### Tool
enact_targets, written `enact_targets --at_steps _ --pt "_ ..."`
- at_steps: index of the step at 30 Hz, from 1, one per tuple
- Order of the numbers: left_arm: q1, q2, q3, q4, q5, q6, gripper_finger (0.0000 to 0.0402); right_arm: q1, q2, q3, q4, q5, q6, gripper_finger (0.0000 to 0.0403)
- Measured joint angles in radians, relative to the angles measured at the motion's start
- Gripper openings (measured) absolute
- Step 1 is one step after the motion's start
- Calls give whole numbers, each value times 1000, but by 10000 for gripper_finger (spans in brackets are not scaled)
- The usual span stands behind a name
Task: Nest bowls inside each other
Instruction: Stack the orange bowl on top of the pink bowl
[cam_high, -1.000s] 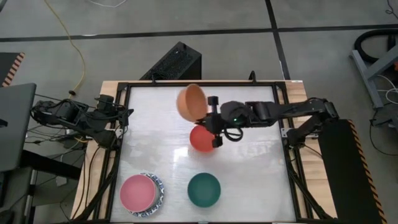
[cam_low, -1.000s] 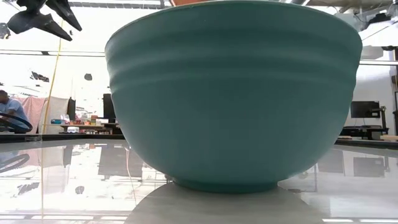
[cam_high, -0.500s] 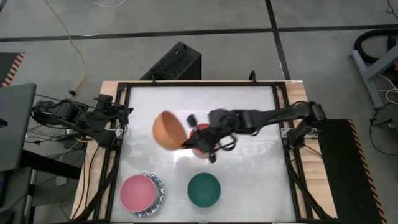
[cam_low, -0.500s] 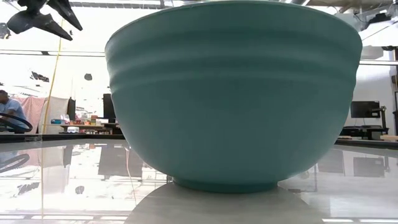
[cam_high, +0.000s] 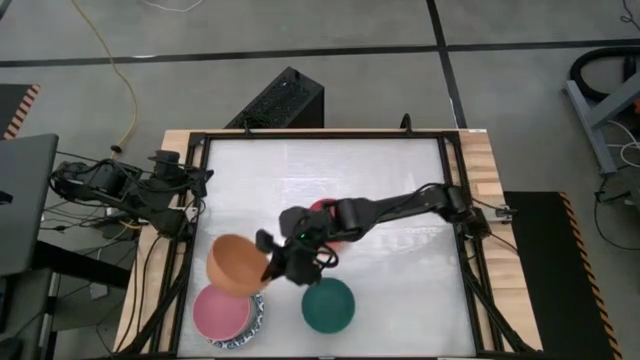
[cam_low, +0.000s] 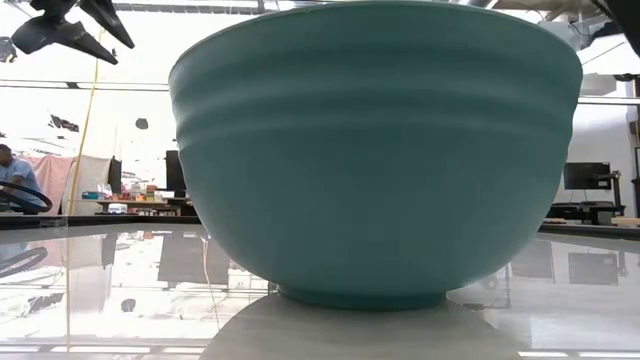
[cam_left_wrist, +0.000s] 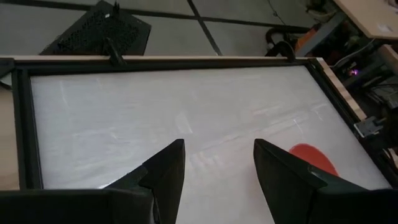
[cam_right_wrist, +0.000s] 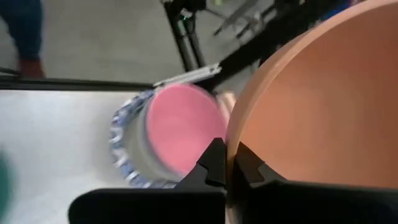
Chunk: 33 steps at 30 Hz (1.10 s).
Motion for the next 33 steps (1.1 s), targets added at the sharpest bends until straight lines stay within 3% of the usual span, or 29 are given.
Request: enact_targets --at_steps 8,15,33 --pt "0 0 0 2 -14 -38 180 60 185 148 -24 8 -184 8" --pt "0 0 0 5 -1 -63 180 95 263 186 -19 93 -300 8" --pt "0 0 0 1 -6 -76 180 76 298 186 5 148 -401 8"
